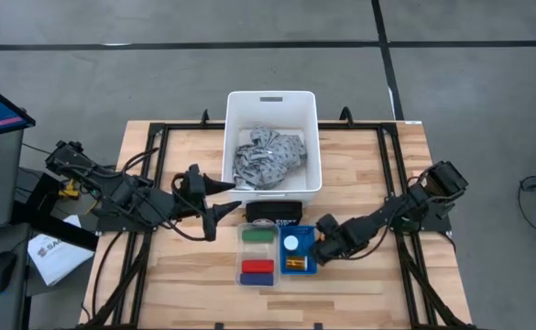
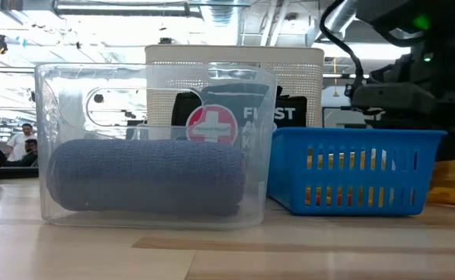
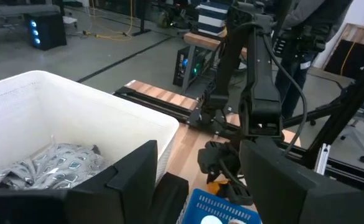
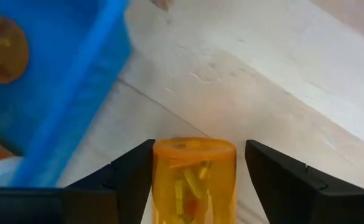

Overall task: Pick & place medical supplies in basket/bin
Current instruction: Put the orange pill bottle into the blue bin

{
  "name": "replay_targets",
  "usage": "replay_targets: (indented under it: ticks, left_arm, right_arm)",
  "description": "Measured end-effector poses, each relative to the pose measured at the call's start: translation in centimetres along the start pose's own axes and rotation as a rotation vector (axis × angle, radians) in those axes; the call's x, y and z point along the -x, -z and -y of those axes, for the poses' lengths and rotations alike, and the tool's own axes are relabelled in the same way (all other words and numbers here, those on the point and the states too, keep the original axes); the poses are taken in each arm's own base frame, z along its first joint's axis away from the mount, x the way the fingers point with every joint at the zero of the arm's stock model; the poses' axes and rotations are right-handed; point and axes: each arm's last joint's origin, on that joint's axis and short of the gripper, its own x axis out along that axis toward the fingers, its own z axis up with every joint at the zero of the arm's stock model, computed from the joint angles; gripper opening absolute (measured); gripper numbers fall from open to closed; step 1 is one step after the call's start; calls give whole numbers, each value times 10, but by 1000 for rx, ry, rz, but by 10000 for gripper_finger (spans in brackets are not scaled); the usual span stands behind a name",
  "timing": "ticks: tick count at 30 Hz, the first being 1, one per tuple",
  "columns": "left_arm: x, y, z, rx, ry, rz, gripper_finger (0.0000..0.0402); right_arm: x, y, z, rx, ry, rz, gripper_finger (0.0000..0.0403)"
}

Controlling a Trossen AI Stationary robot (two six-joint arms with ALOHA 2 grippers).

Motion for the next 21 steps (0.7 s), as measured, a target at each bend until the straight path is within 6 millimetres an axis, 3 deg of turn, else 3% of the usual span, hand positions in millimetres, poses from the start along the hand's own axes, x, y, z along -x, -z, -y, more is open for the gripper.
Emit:
replay_targets:
  ticks: [13, 21]
  left_arm:
    - [0, 0, 0, 3, 7, -3, 208]
    - [0, 0, 0, 2, 7, -3, 205]
  right_arm:
    - [2, 6, 5, 5, 49, -28, 173]
    - [19, 7, 7, -50, -6, -28, 191]
